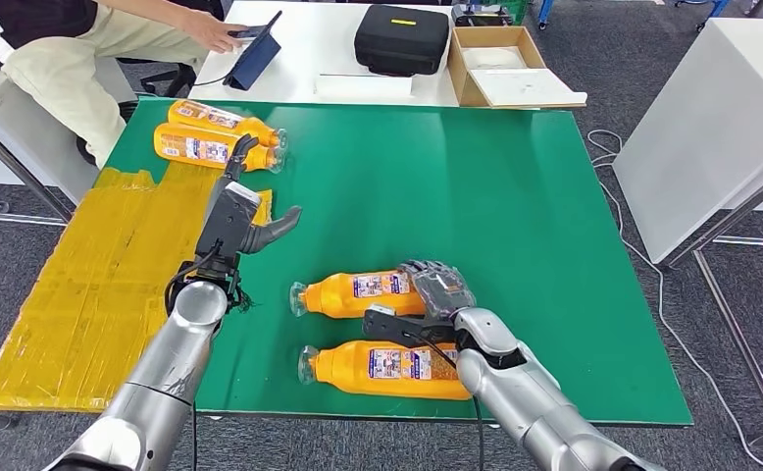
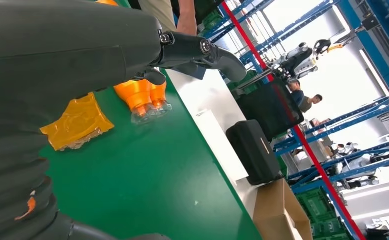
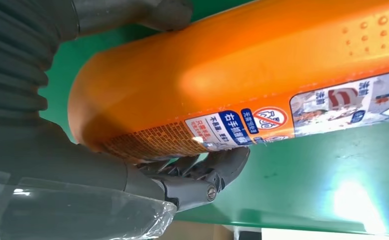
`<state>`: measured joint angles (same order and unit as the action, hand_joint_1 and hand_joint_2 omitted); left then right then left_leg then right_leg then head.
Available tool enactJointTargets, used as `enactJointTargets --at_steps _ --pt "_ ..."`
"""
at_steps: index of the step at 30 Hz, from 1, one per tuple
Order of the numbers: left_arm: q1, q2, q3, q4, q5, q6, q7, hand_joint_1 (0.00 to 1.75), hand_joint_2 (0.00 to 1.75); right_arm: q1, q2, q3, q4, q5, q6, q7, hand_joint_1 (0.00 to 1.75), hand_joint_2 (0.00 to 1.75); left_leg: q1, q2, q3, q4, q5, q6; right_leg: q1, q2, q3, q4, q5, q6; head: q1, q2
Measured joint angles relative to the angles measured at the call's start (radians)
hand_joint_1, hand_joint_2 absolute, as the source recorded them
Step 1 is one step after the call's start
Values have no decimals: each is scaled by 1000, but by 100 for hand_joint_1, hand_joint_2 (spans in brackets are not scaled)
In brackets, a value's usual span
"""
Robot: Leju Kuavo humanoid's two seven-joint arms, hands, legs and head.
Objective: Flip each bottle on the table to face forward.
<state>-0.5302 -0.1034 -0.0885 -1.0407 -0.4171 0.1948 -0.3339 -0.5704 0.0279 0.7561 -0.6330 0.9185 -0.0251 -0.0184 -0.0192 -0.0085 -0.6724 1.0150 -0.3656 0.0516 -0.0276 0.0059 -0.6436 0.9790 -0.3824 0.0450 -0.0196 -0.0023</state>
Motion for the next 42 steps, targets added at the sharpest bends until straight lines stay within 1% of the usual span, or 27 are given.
enactJointTargets --at_steps 8,18,20,23,27,32,36,42 --pt "12 1 1 -2 9 18 -1 0 175 -1 11 -1 16 17 -31 5 175 175 0 0 1 0 0 0 0 0 1 0 0 0 0 0" --pt "74 2 1 -43 14 22 2 0 175 32 14 -24 12 6 -103 -6 175 175 0 0 1 0 0 0 0 0 1 0 0 0 0 0" --pt "82 2 1 -52 15 24 2 0 175 44 13 -36 1 -12 -123 -20 175 175 0 -1 1 0 0 0 0 0 1 0 0 0 0 0" --pt "103 3 1 -70 19 26 2 0 175 84 12 -79 -45 -68 -172 -51 175 175 0 -1 0 0 0 0 0 0 1 0 0 0 0 0" --pt "123 3 0 -83 43 30 -7 0 175 145 12 -169 -155 -171 -232 -83 175 175 0 -1 -2 0 0 0 0 0 -1 0 0 0 0 0" --pt "112 3 -7 -82 90 32 -23 0 175 171 18 -291 -261 -308 -327 -130 175 175 0 -1 -2 0 0 0 0 0 -2 0 0 0 0 0" --pt "94 3 -17 -75 104 37 -25 0 175 177 20 -338 -297 -335 -343 -145 175 175 0 0 -2 0 0 0 0 0 -2 0 0 0 0 0" --pt "88 3 -26 -68 115 43 -26 0 175 185 22 -362 -316 -344 -350 -152 175 175 0 0 -2 0 0 0 0 0 -2 0 0 0 0 0"
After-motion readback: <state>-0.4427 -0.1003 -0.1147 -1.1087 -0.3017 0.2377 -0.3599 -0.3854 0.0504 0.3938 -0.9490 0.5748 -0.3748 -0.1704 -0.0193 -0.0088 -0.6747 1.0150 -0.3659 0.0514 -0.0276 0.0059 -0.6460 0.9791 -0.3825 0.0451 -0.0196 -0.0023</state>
